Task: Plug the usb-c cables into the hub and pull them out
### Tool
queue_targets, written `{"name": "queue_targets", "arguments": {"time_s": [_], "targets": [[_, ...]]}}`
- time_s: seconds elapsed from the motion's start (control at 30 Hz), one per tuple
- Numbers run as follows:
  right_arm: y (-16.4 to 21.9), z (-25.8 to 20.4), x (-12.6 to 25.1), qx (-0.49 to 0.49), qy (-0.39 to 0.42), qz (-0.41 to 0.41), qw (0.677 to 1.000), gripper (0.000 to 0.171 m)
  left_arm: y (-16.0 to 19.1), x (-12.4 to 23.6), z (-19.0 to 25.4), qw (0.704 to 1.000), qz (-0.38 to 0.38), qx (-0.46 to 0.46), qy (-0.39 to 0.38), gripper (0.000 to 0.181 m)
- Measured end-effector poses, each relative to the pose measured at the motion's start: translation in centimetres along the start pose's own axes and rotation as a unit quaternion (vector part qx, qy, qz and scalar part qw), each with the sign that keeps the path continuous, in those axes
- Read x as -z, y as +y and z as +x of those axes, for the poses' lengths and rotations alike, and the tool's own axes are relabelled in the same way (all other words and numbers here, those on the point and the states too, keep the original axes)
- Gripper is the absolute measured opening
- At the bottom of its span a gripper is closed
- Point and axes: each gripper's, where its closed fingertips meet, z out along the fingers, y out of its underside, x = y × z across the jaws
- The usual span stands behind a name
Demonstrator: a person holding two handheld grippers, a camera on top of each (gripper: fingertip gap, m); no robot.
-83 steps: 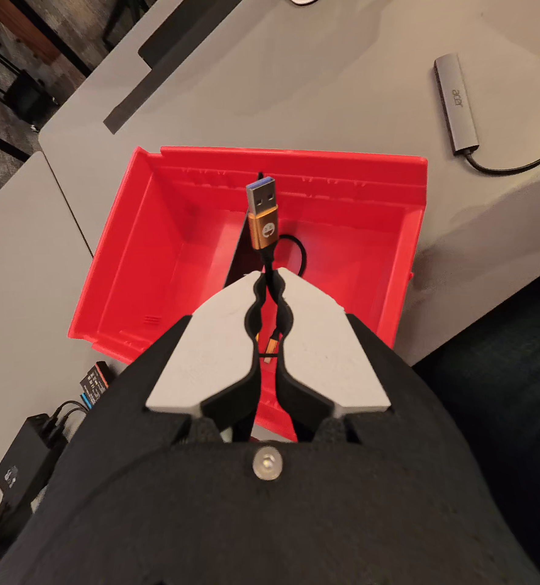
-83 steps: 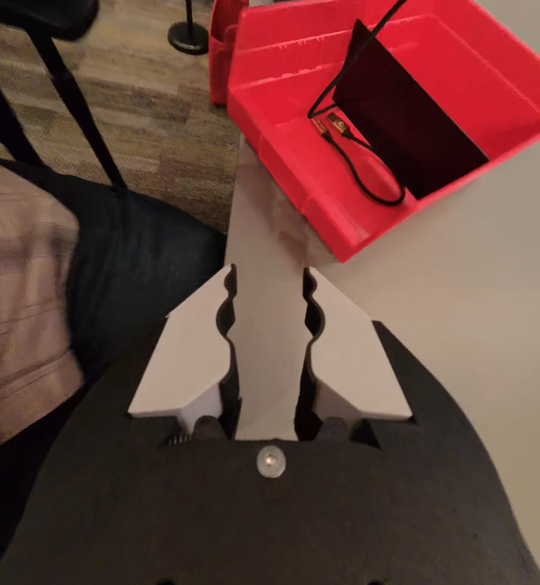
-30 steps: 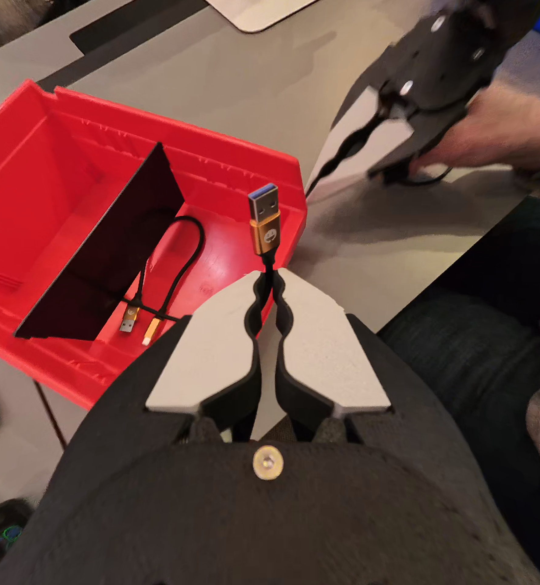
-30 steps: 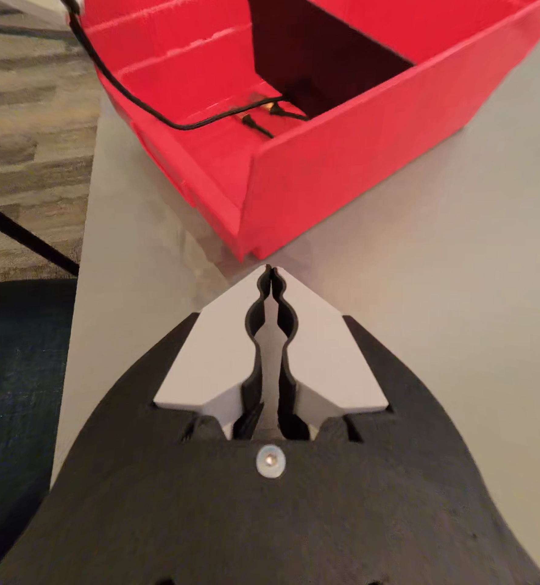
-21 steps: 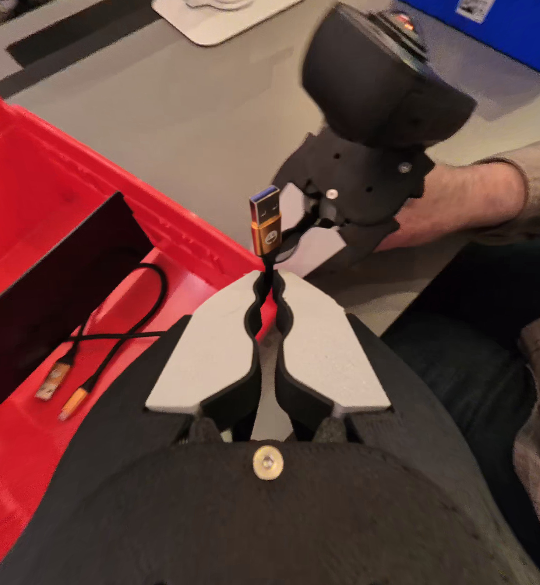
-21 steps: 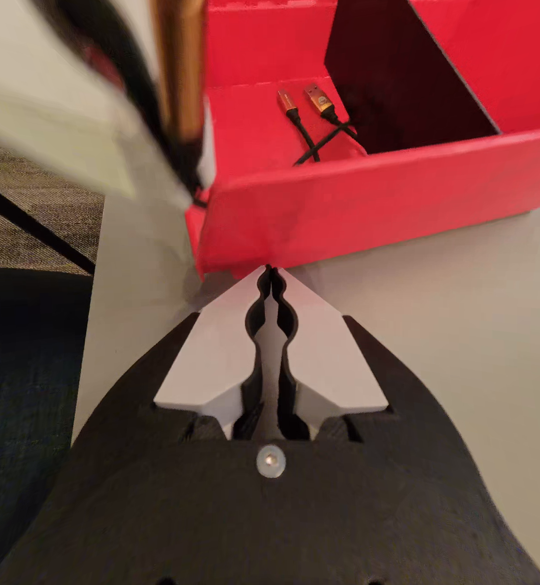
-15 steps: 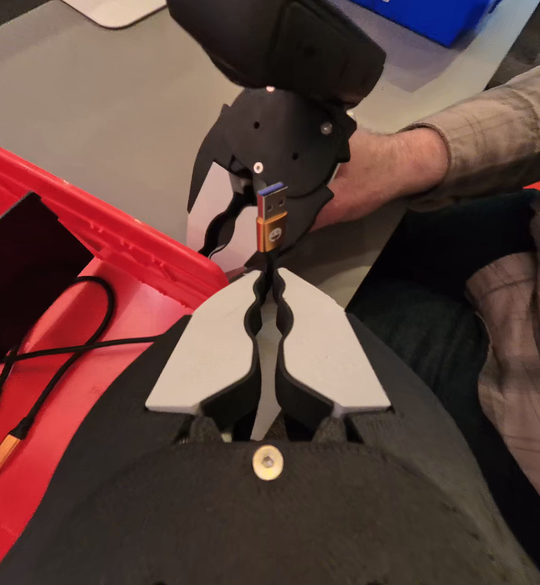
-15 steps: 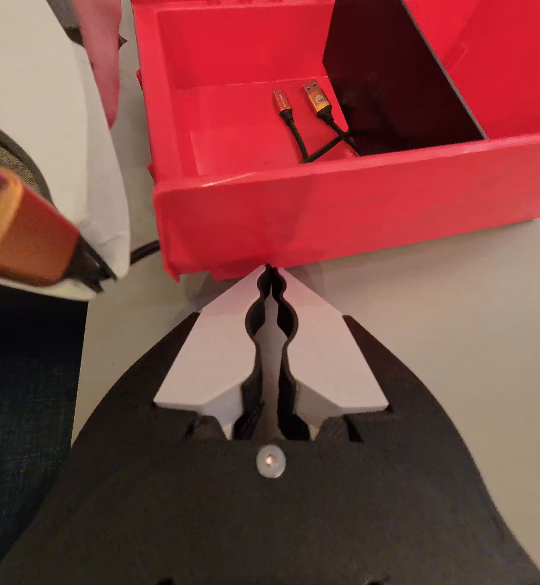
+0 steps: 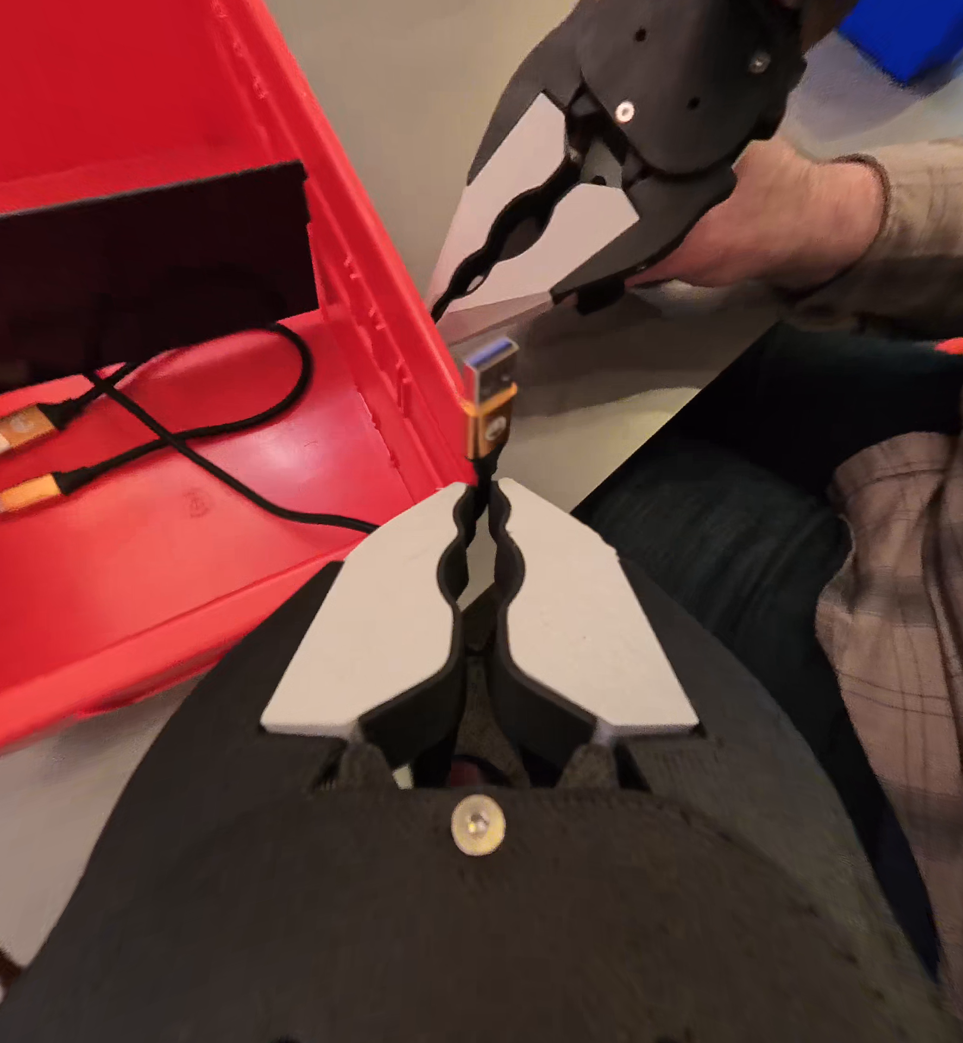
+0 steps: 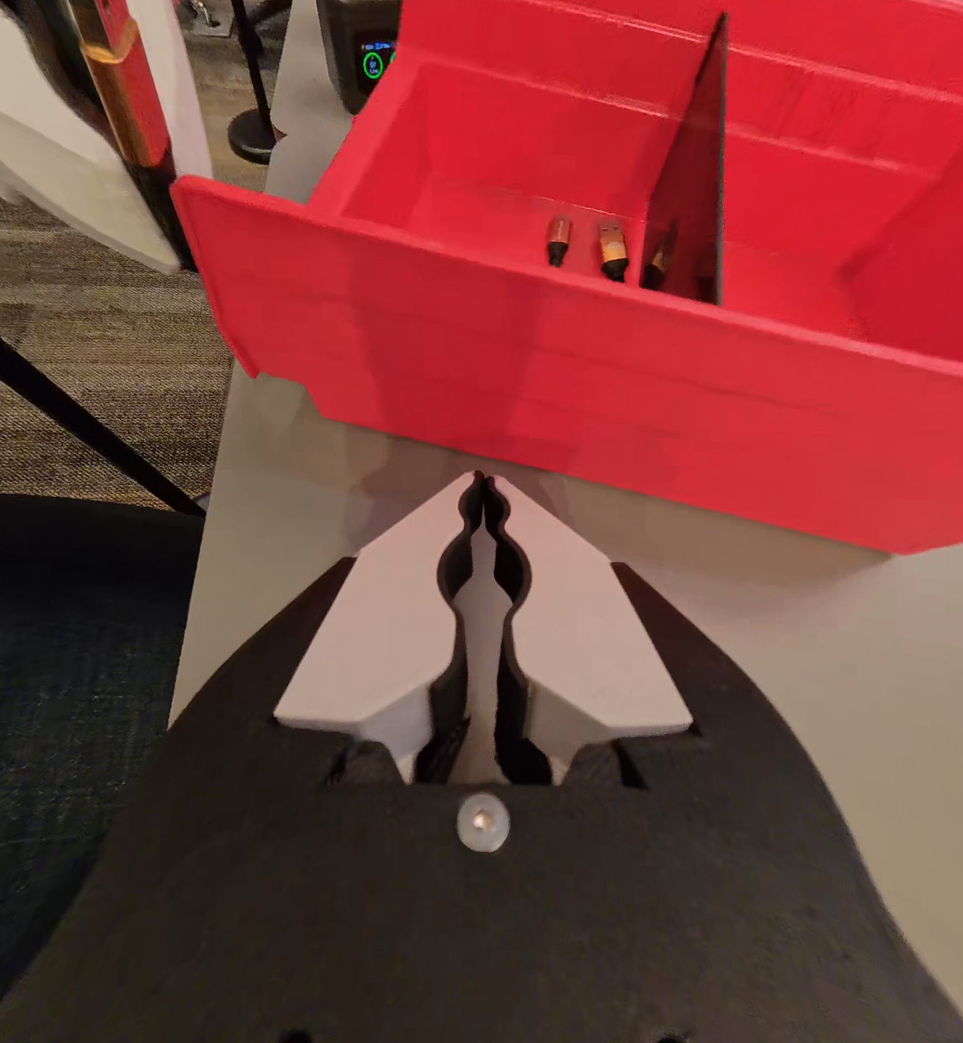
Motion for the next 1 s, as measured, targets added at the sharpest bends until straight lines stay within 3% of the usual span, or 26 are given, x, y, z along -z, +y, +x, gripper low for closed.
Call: {"name": "queue_targets", "arguments": {"time_s": [0.2,0.47,0.73,0.83,0.9,0.93,0.97,1.0], "targets": [[0.1,-0.6,-0.6,0.012,-0.006,-0.004,1.000,0.000,-0.1,0.7,-0.1,0.997,0.058,0.045,0.027,0.004],[0.1,-0.8,-0.7,0.015,-0.010,-0.003,1.000,0.000,-2.7,6.8,-4.8,0.984,0.121,0.082,-0.105,0.003],[0.3,-1.1,-0.7,0.027,-0.008,-0.006,1.000,0.000,-0.1,10.5,-9.4,0.964,0.047,0.093,-0.244,0.003],[0.2,-1.1,-0.7,0.027,-0.009,-0.002,1.000,0.000,4.7,9.4,-9.8,0.960,-0.041,0.138,-0.240,0.003],[0.1,-1.2,-0.6,0.027,-0.011,0.002,1.000,0.000,6.5,8.7,-10.3,0.952,-0.048,0.186,-0.240,0.004],[0.1,-1.2,-0.5,0.028,-0.011,0.004,1.000,0.000,6.4,9.0,-10.8,0.947,-0.041,0.178,-0.265,0.014],[0.1,-1.2,-0.4,0.029,-0.010,0.006,1.000,0.000,5.8,9.6,-11.3,0.940,-0.033,0.166,-0.295,0.039],[0.2,-1.2,-0.4,0.029,-0.011,0.004,1.000,0.000,4.8,10.6,-11.6,0.933,-0.021,0.150,-0.326,0.045]]}}
